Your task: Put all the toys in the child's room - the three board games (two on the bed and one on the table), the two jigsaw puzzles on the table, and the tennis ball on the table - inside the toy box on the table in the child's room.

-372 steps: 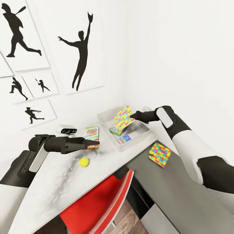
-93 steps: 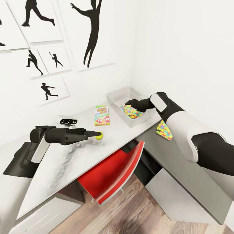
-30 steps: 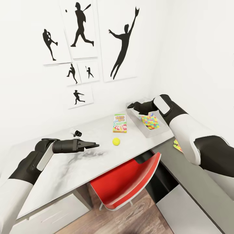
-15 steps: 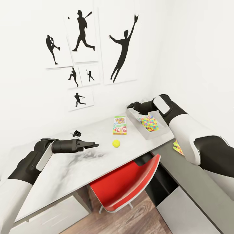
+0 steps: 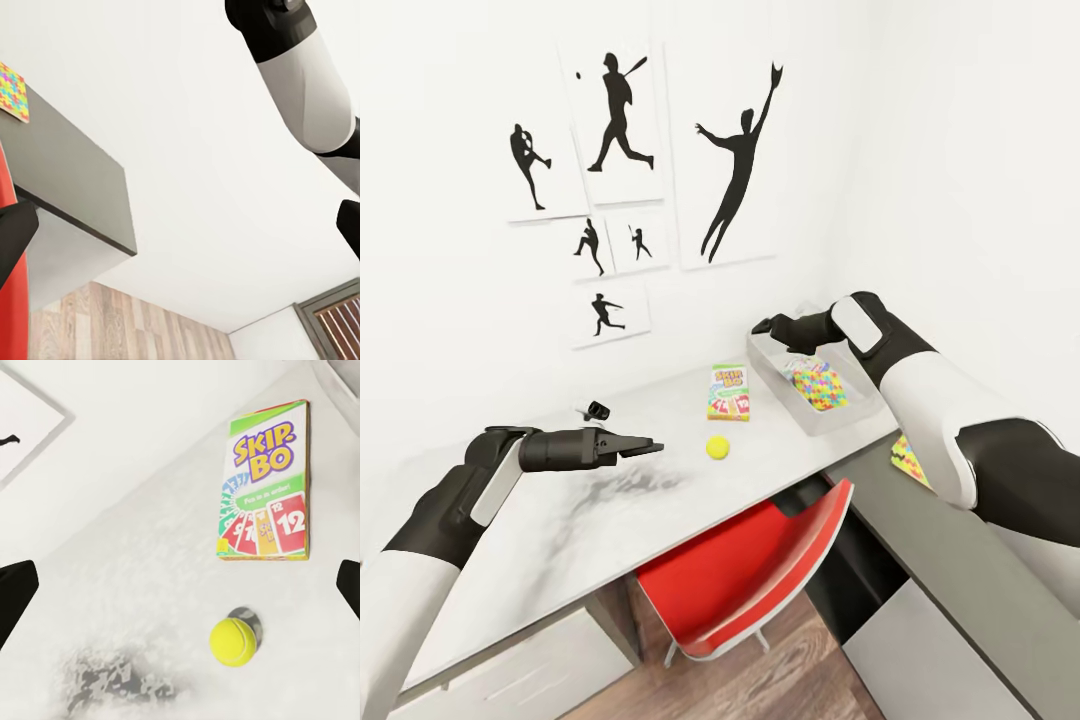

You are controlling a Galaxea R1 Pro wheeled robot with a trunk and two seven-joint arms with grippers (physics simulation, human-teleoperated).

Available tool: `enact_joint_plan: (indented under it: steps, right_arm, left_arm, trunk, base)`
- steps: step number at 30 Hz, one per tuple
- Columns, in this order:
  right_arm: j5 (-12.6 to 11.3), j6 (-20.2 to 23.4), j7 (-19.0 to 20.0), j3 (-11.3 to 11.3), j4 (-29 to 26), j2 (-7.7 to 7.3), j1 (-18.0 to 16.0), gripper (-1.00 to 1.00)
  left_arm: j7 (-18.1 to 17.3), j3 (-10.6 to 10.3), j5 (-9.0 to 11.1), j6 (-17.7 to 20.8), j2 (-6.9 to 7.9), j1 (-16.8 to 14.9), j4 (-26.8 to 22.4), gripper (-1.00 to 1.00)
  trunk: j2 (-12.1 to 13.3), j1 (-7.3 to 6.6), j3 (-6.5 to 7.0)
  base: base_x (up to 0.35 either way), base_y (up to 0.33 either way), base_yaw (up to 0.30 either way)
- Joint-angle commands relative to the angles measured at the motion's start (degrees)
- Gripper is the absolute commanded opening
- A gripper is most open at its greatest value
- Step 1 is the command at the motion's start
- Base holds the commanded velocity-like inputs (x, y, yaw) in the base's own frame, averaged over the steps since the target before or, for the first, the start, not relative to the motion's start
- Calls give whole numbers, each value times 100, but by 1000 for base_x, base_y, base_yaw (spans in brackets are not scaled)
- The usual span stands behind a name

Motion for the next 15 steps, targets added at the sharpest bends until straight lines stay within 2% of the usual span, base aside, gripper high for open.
enact_joint_plan:
  steps: [1,15]
  right_arm:
    - [1,8,7,31,-1,-2,18,100]
    - [4,-40,0,36,-1,18,205,100]
  left_arm:
    - [-8,-13,21,54,6,-6,1,100]
    - [2,-13,21,53,6,-6,1,100]
  trunk:
    - [-11,4,-2]
    - [-11,4,132]
  base:
    - [0,0,0]
    - [0,0,1]
